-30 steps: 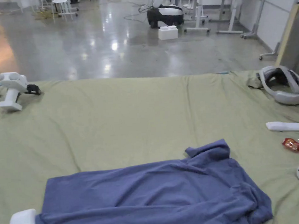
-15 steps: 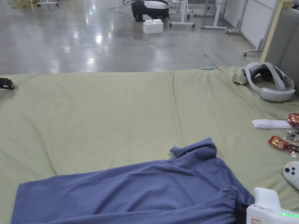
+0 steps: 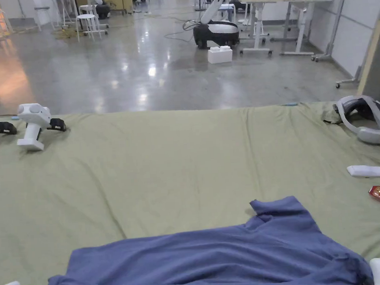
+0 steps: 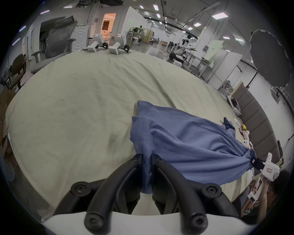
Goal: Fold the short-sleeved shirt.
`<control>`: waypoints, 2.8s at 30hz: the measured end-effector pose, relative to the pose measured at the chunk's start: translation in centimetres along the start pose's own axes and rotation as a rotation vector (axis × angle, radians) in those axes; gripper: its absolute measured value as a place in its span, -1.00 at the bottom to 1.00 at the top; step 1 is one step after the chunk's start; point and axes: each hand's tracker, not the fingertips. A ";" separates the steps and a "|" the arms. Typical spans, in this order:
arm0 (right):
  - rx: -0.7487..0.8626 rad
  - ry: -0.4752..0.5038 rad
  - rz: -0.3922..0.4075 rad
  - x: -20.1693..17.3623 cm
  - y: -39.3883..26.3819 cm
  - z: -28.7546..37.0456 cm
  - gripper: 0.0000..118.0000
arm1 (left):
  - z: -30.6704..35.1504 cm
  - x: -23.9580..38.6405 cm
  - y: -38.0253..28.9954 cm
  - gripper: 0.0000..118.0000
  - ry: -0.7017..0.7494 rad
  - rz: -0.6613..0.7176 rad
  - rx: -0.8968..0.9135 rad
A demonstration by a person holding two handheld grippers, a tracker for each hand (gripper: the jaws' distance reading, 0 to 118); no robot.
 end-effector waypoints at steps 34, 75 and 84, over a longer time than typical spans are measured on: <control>0.628 0.322 0.029 0.6 -3.0 28.4 0.18 | 28.5 10.6 -13.8 0.56 0.009 -0.440 0.905; 0.135 0.344 -0.077 1.2 -4.8 16.2 -0.92 | -11.6 4.0 8.1 0.03 0.170 -0.069 -0.246; 0.069 0.401 -0.136 1.7 -2.0 11.2 -0.92 | -14.1 5.8 5.8 -0.87 0.219 -0.201 -0.236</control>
